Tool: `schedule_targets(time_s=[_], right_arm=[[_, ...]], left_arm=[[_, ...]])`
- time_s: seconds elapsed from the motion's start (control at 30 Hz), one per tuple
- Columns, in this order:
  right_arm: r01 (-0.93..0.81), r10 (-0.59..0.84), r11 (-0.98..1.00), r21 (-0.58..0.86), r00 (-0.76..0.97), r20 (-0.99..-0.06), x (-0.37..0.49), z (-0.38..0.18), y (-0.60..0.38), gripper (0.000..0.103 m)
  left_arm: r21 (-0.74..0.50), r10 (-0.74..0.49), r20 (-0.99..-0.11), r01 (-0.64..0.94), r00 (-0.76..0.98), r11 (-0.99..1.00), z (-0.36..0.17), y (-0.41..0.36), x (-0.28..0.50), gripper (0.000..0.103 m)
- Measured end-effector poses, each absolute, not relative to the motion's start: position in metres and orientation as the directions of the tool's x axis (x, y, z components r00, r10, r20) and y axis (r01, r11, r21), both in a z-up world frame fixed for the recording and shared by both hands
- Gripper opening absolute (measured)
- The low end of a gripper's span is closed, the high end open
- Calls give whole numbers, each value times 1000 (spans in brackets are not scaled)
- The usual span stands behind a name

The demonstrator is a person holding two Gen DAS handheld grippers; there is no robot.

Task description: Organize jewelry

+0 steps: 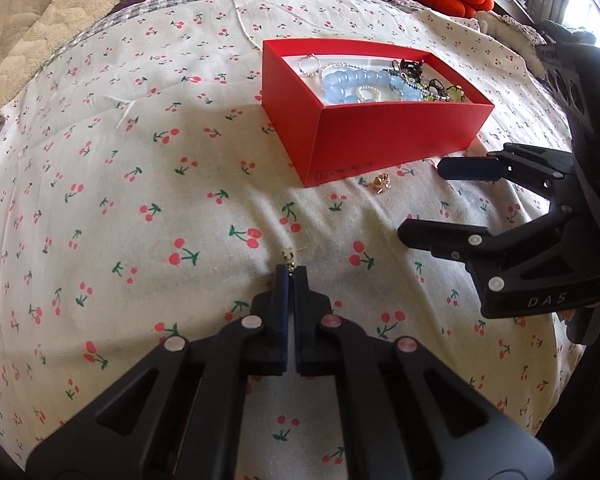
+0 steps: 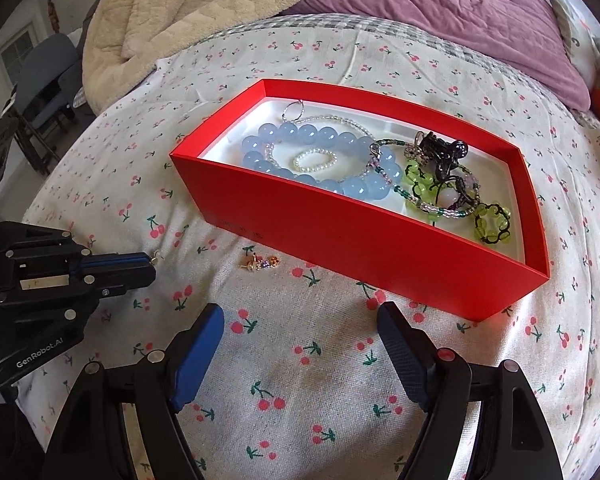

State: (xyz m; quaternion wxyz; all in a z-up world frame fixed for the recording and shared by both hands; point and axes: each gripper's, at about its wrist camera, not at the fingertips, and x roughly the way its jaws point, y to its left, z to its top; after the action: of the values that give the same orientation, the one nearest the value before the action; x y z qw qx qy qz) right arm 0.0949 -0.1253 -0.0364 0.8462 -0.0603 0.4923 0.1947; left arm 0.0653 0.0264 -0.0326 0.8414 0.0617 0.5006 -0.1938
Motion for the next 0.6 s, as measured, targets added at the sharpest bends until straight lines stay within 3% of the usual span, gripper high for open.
schedule_targets(time_s=[0.17, 0.37, 0.6], right_arm=[[-393, 301, 912, 121, 438, -847, 99, -37, -119, 79], [-381, 307, 915, 133, 444, -842, 103, -40, -109, 67], [-378, 294, 919, 115, 460, -838, 104, -41, -105, 46]], left_arm=[[-105, -257, -873, 356, 413, 928, -29, 32, 63, 2], [-121, -259, -875, 333, 408, 935, -26, 37, 61, 2], [-132, -262, -875, 320, 406, 938, -25, 40, 61, 2]])
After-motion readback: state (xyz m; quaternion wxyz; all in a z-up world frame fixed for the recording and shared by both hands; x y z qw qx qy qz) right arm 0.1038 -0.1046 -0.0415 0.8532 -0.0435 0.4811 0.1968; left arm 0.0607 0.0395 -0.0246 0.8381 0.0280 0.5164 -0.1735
